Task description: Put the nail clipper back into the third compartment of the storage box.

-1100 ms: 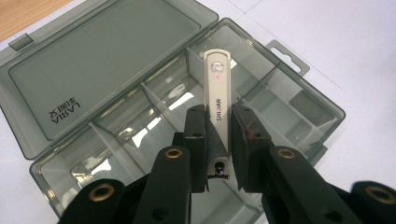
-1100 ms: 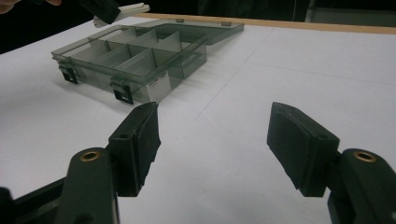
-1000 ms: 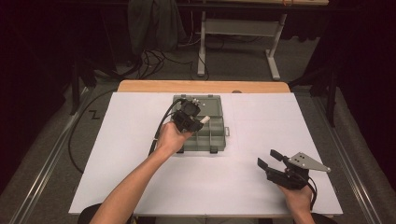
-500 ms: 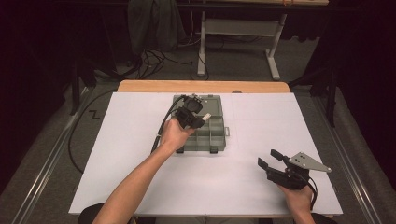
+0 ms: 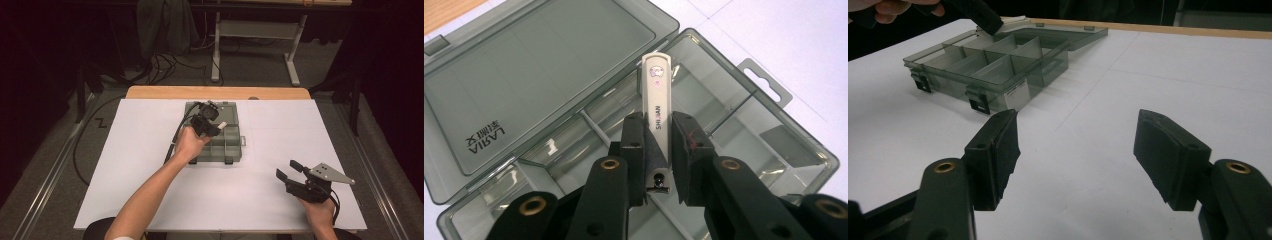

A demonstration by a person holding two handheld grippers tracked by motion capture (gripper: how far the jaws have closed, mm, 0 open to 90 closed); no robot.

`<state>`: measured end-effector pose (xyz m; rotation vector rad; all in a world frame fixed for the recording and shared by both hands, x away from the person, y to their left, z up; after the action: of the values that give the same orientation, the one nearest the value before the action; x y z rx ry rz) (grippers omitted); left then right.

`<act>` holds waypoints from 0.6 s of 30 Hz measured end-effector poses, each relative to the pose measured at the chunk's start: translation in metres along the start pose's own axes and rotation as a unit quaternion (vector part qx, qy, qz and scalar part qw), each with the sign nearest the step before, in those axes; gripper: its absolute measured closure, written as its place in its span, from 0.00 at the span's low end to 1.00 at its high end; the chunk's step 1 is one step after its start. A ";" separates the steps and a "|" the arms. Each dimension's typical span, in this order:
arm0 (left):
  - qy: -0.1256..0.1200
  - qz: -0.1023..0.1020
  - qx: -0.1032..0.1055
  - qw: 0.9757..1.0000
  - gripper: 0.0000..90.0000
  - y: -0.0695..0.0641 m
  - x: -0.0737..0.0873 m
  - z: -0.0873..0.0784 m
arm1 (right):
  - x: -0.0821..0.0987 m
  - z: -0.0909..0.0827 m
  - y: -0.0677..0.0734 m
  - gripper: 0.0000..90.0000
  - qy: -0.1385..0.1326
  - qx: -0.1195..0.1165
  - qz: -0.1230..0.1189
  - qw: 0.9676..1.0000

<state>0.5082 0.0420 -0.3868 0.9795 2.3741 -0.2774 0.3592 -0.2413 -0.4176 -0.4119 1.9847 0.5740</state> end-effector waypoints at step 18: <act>0.016 -0.007 0.002 1.000 0.85 0.001 -0.001 0.012 | 0.000 -0.001 -0.001 0.40 -0.001 -0.001 0.005 1.000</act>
<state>0.5143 0.0372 -0.3960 0.9769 2.4096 -0.2728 0.3592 -0.2423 -0.4172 -0.4028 1.9858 0.5838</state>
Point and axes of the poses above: each handheld gripper's, and its own axes: z roughly forward along the jaws, x roughly out of its underside, y roughly to its left, the point moved 5 cm from there along z, roughly forward along the jaws, and after that the axes turned 7 degrees about z, right-handed, at the moved point
